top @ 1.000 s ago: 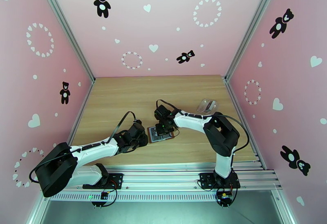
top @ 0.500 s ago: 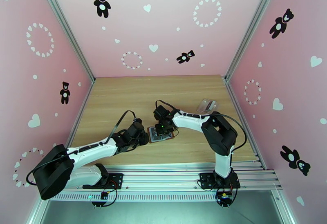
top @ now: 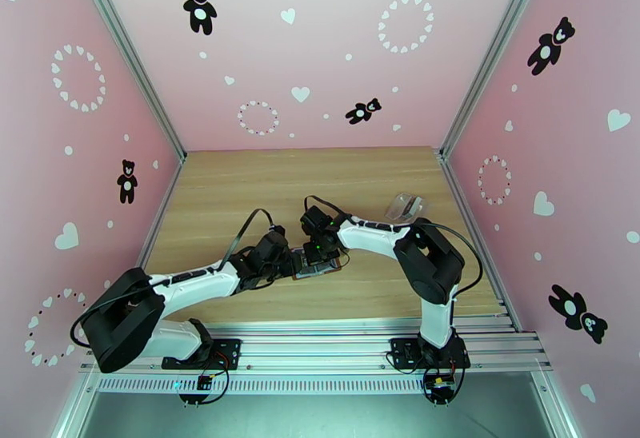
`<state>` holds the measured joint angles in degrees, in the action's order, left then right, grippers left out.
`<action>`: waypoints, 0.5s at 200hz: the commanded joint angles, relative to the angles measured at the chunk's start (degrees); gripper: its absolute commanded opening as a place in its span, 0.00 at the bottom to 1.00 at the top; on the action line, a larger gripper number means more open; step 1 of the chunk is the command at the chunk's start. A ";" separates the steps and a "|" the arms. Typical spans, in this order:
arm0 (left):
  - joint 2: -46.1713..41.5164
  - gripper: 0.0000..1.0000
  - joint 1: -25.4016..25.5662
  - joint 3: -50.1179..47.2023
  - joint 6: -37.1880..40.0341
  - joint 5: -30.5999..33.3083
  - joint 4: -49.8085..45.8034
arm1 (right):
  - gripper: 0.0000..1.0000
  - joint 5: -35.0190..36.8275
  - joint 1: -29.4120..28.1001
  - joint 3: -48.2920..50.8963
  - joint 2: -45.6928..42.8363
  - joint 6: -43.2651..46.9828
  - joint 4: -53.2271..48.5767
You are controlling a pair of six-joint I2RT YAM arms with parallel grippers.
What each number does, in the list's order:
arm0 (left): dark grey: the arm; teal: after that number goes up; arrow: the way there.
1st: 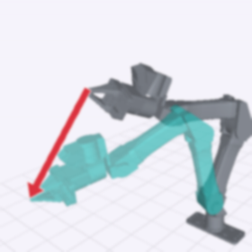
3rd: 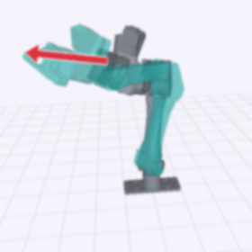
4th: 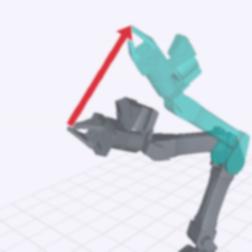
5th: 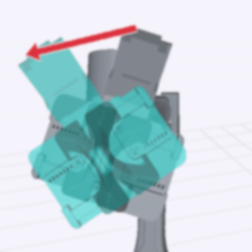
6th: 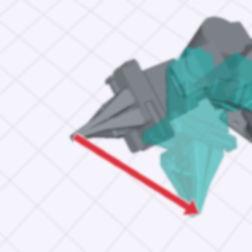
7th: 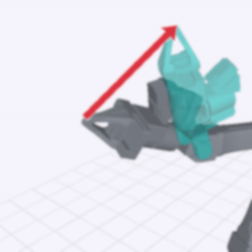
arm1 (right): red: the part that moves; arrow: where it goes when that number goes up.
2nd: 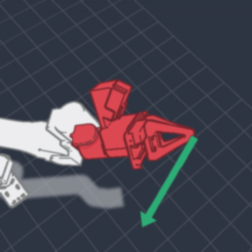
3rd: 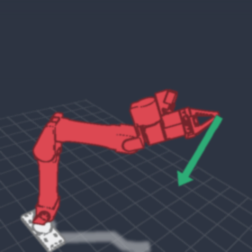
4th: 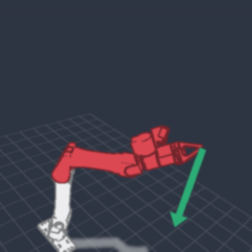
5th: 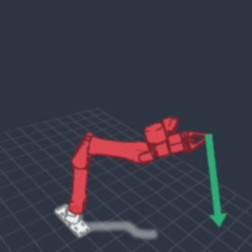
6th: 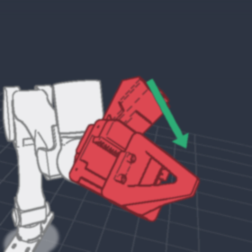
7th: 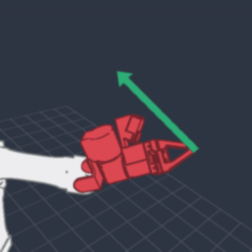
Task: Put the credit cards into the card holder
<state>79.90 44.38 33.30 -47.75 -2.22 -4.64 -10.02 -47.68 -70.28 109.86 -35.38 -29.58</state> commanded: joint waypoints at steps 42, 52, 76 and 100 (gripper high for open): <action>3.97 0.38 -0.63 1.68 -0.61 -3.56 5.04 | 0.00 0.97 -0.48 -0.08 2.22 0.31 -1.22; 4.44 0.36 -0.61 1.62 -0.62 -3.65 5.38 | 0.00 0.97 -0.48 -0.04 2.20 0.31 -1.25; 4.94 0.34 -0.61 1.68 -0.77 -4.05 5.96 | 0.00 0.97 -0.48 0.00 2.20 0.30 -1.27; 5.32 0.33 -0.61 1.76 -0.92 -4.28 6.48 | 0.00 0.88 -0.48 0.14 2.12 0.26 -1.21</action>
<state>84.53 44.31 33.71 -48.31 -5.19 -0.32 -10.00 -47.66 -70.28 109.86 -35.38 -29.61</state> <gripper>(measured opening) 0.336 0.058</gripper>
